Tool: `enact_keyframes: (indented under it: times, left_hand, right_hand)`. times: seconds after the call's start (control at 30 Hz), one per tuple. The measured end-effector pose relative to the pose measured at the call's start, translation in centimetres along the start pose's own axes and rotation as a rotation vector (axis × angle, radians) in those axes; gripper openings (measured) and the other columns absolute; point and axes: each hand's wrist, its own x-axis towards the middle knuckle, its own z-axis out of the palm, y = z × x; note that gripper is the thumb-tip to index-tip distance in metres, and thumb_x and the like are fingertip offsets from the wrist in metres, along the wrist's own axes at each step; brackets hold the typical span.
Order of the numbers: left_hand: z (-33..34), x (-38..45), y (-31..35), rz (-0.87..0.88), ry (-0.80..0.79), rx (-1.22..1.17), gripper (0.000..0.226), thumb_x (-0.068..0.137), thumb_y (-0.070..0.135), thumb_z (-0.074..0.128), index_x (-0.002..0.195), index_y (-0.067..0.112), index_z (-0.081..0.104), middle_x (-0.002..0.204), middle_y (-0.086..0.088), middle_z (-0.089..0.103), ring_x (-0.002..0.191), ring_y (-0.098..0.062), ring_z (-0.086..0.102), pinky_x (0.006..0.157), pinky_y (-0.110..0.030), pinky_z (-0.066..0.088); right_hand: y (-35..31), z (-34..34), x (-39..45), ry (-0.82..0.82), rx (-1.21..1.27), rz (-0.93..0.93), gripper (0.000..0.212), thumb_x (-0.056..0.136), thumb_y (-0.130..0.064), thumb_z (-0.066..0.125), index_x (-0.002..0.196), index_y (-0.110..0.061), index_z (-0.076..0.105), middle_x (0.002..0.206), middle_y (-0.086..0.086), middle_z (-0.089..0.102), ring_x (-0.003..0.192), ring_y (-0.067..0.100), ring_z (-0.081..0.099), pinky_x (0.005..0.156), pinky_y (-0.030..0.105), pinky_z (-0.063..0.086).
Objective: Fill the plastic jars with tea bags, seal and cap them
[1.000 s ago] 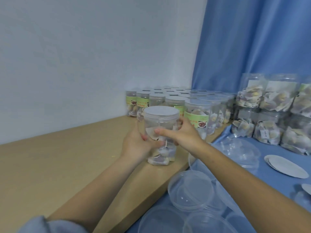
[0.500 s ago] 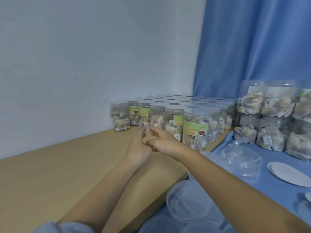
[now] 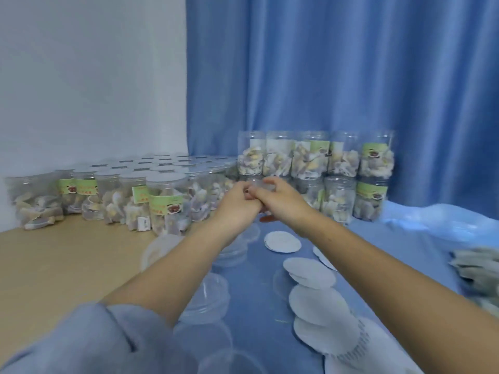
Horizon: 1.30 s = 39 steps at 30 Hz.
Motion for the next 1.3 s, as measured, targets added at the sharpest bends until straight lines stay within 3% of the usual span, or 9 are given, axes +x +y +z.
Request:
enact_keyframes:
  times: [0.17,0.43,0.67,0.77,0.83,0.97,1.03,1.13,1.3]
  left_hand:
    - [9.0,2.4,3.1,0.006,-0.337,0.078,0.041,0.090,0.018,0.055,0.128,0.016,0.041,0.090,-0.003,0.062,0.072,-0.018,0.062,0.061,-0.029,0.050]
    - [17.3,7.9,3.4,-0.003,-0.600,0.429,0.075,0.089,0.007,0.049,0.147,0.037,0.012,0.089,-0.007,0.055,0.063,-0.019,0.057,0.055,-0.029,0.051]
    - [22.8,14.6,2.9,0.103,-0.464,0.662,0.085,0.088,0.010,0.054,0.150,0.030,-0.001,0.116,-0.018,0.060,0.076,-0.027,0.060,0.061,-0.034,0.050]
    - [24.5,17.9,2.3,0.090,-0.424,0.650,0.089,0.088,0.005,0.050,0.150,0.031,-0.010,0.095,-0.017,0.061,0.059,-0.021,0.053,0.051,-0.030,0.044]
    - [25.5,19.9,1.5,-0.014,-0.417,0.495,0.089,0.091,0.006,0.048,0.147,0.037,-0.013,0.116,-0.022,0.057,0.055,-0.027,0.059,0.045,-0.032,0.052]
    - [26.0,21.1,-0.6,-0.049,-0.443,0.579,0.067,0.094,0.005,0.040,0.148,0.028,0.009,0.126,-0.026,0.049,0.057,-0.028,0.056,0.036,-0.030,0.047]
    - [25.8,20.2,-1.1,0.064,-0.372,0.685,0.043,0.090,0.001,0.042,0.127,0.021,0.034,0.108,-0.021,0.056,0.065,-0.027,0.053,0.049,-0.031,0.046]
    - [25.0,18.1,-1.3,0.218,-0.327,0.847,0.012,0.093,0.010,0.046,0.102,0.016,0.040,0.109,-0.018,0.058,0.088,-0.028,0.051,0.072,-0.036,0.040]
    - [22.4,13.2,-0.3,0.254,-0.432,0.742,0.022,0.096,0.022,0.049,0.117,0.014,0.045,0.106,-0.017,0.058,0.089,-0.029,0.053,0.074,-0.033,0.039]
  right_hand:
    - [3.6,-10.6,-1.8,0.118,0.017,0.083,0.062,0.091,-0.031,0.058,0.143,-0.015,0.028,0.105,0.012,0.065,0.073,0.018,0.065,0.073,0.035,0.056]
    - [10.2,-17.7,-0.4,0.305,0.181,0.187,0.046,0.092,-0.019,0.057,0.132,-0.015,0.035,0.085,0.005,0.066,0.066,0.016,0.061,0.076,0.032,0.051]
    - [12.7,-20.2,3.0,0.315,0.221,0.279,0.041,0.092,-0.015,0.056,0.129,-0.016,0.037,0.083,0.006,0.066,0.064,0.018,0.061,0.067,0.027,0.052]
    - [12.7,-21.1,4.4,0.305,0.177,0.265,0.035,0.092,-0.015,0.055,0.123,-0.017,0.038,0.079,0.004,0.065,0.063,0.018,0.060,0.066,0.028,0.051]
    - [13.0,-21.7,4.6,0.263,0.083,0.249,0.019,0.092,-0.017,0.055,0.107,-0.020,0.043,0.079,0.003,0.063,0.062,0.019,0.059,0.064,0.027,0.050]
    - [13.8,-22.4,4.5,0.147,-0.116,0.267,0.019,0.090,-0.018,0.057,0.092,-0.028,0.040,0.085,0.005,0.062,0.061,0.022,0.061,0.064,0.030,0.053]
    - [14.0,-22.4,4.2,0.129,-0.150,0.276,0.021,0.090,-0.019,0.057,0.104,-0.024,0.041,0.091,0.008,0.062,0.065,0.023,0.062,0.072,0.036,0.055]
    - [13.8,-21.9,4.1,0.159,-0.186,0.278,0.044,0.090,-0.020,0.057,0.130,-0.020,0.039,0.098,0.006,0.062,0.074,0.022,0.063,0.078,0.038,0.055]
    - [12.2,-21.1,3.6,0.122,-0.477,0.124,0.063,0.088,-0.025,0.060,0.142,-0.020,0.027,0.128,0.007,0.053,0.114,0.025,0.052,0.089,0.030,0.043]
